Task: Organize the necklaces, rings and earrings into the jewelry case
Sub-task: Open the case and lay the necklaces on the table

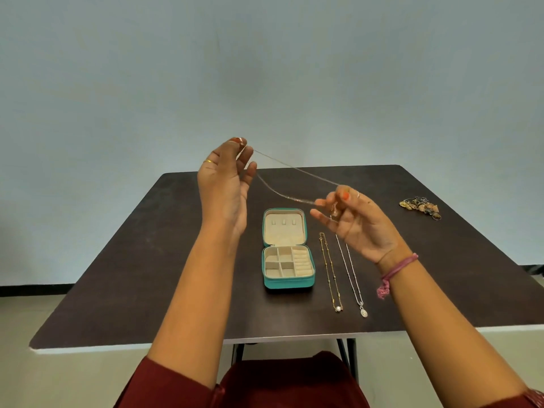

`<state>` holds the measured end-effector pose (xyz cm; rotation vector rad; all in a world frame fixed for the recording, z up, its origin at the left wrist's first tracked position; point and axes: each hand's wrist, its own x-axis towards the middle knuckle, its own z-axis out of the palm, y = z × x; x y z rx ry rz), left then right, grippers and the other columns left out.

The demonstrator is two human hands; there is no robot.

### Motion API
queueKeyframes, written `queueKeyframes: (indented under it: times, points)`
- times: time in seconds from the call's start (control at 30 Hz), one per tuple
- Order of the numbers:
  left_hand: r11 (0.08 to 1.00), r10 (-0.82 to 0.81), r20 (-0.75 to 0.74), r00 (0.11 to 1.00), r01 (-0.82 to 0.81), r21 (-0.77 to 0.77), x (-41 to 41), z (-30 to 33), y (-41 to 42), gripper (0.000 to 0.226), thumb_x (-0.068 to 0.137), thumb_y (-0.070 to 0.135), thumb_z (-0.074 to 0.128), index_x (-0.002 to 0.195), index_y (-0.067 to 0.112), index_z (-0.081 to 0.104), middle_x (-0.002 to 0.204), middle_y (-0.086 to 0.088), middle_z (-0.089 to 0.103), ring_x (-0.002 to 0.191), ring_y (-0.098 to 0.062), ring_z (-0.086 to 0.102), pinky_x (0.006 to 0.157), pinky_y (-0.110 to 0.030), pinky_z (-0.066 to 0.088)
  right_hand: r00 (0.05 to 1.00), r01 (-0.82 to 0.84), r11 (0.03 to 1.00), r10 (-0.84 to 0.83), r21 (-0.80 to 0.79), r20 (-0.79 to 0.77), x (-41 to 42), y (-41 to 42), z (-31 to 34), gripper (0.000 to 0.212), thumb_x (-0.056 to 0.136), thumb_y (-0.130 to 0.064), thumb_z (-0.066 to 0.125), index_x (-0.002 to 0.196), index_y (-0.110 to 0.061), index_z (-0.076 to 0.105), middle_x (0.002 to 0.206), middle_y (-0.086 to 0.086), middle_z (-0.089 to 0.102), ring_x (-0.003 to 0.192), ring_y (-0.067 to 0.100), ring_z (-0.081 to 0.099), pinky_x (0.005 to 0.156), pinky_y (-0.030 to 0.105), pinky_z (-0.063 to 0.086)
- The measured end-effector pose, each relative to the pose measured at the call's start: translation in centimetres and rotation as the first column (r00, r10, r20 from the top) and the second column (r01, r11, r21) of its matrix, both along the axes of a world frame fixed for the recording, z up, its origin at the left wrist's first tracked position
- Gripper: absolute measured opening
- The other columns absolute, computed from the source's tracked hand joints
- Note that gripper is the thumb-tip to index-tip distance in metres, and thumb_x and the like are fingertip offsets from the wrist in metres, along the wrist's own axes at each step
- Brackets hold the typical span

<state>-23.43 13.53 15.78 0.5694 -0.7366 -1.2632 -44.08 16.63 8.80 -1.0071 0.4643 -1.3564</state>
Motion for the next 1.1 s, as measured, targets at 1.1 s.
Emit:
queueKeyframes:
  times: [1.1]
  points:
    - [0.93,-0.034,-0.098,0.995,0.067,0.362,-2.3,-6.5,2.6,0.007,0.092,0.015,0.06,0.088,0.011,0.064,0.072,0.002,0.064,0.055,-0.005,0.049,0.05,-0.016,0.038,0.924,0.14,0.99,-0.138,0.019,0.357,1.0,1.3,-0.9,0.036,0.088,-0.017,0.046,0.116,-0.025,0.066,0.13,-0.003,0.06,0.057,0.003,0.056,0.085,0.03,0.054]
